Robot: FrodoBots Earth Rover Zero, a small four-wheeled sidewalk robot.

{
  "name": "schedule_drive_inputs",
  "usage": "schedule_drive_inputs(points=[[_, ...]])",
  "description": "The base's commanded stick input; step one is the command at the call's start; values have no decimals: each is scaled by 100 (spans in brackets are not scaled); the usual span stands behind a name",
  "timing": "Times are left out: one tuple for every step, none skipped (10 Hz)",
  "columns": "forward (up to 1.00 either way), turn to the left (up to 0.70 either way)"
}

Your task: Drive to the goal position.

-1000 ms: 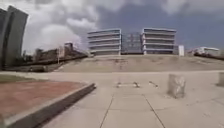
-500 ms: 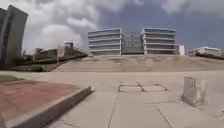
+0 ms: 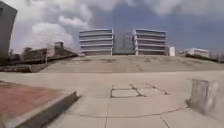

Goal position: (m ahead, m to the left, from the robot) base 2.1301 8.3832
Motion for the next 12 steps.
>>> schedule_drive_inputs(points=[[100, 0], [100, 0], [100, 0], [100, 0], [100, 0], [100, 0], [100, 0], [100, 2], [100, 2], [100, 3], [100, 22], [100, 40]])
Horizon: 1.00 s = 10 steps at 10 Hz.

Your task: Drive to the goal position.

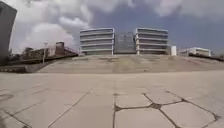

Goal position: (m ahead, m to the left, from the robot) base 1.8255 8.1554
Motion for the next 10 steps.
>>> schedule_drive_inputs(points=[[100, 40], [100, 40], [100, 40], [100, 40], [100, 40], [100, 40], [100, 40], [100, 40], [100, 40], [100, 40]])
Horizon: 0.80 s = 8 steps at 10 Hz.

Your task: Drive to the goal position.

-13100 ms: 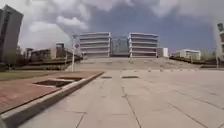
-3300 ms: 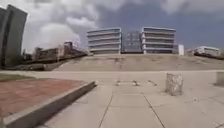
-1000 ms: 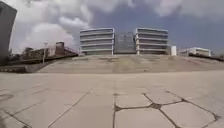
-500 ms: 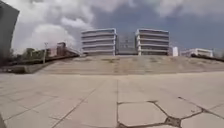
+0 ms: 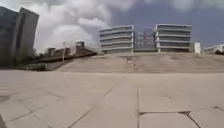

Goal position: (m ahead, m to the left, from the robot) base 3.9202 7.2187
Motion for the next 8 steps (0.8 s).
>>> schedule_drive_inputs(points=[[100, 40], [100, 40], [100, 40], [100, 40], [100, 40], [100, 40], [100, 40], [100, 40]])
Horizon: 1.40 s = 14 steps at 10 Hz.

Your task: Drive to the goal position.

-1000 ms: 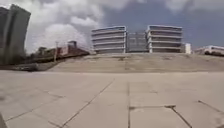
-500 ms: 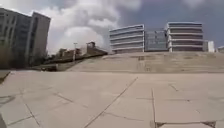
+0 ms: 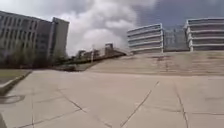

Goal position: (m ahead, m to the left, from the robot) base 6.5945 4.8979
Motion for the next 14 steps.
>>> schedule_drive_inputs(points=[[100, 40], [100, 40], [100, 40], [100, 40], [100, 40], [100, 32], [100, 16], [100, 3], [100, 3], [100, 3], [100, 2], [100, 2], [100, 2], [100, 2]])
